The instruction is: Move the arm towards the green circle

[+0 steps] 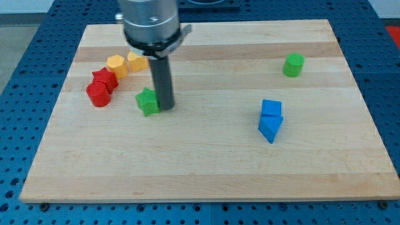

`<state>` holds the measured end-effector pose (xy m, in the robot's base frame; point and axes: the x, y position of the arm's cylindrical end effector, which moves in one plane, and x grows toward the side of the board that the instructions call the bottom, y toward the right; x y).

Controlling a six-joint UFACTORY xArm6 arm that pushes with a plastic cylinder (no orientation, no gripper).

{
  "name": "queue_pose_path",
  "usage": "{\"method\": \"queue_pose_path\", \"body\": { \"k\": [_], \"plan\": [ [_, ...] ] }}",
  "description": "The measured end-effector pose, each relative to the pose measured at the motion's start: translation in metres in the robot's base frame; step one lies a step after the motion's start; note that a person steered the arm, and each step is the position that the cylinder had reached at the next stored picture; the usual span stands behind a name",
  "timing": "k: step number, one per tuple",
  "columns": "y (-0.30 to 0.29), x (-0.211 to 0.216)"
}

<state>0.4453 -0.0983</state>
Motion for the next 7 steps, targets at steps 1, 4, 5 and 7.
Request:
{"method": "queue_pose_path", "body": {
  "k": [1, 4, 5, 7],
  "plan": [
    [-0.029, 0.001],
    [-0.047, 0.002],
    [-0.049, 0.005],
    [-0.069, 0.013]
  ]
}}
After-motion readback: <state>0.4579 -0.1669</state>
